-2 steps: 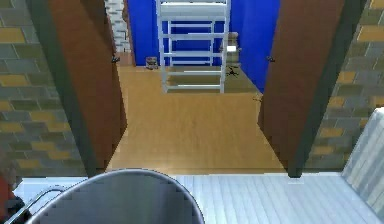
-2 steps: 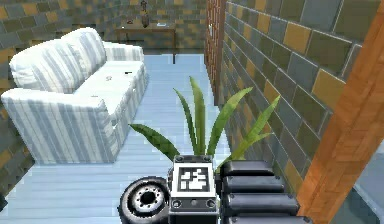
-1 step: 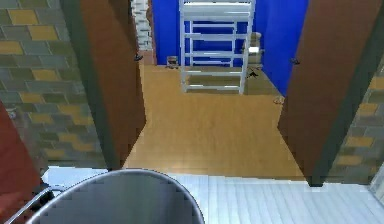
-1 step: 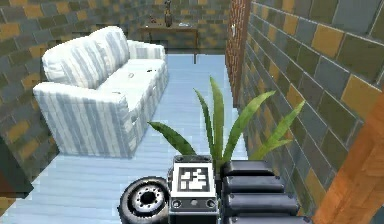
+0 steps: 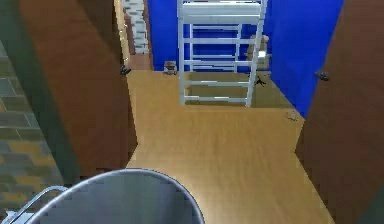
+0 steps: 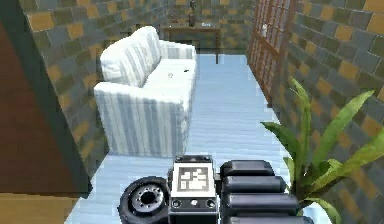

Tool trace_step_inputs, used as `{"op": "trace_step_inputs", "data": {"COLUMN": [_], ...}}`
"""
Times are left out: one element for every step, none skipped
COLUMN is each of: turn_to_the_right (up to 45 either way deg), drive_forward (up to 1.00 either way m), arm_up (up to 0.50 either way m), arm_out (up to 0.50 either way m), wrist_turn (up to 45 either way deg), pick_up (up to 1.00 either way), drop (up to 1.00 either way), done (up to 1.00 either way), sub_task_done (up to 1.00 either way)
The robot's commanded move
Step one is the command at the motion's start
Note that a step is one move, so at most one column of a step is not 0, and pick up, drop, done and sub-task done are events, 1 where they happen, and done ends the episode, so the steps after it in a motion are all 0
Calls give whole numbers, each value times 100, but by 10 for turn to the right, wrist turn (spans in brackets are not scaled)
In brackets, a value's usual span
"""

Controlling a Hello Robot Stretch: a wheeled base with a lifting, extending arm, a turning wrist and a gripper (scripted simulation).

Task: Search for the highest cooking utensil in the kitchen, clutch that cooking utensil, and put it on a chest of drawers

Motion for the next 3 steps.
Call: {"op": "trace_step_inputs", "data": {"turn_to_the_right": [-60,0,0], "drive_forward": [0,100,100], "arm_up": [0,0,0], "arm_out": [0,0,0], "wrist_turn": [0,0,0], "pick_up": [0,0,0], "drop": [0,0,0], "done": [0,0,0], "sub_task_done": [0,0,0]}}
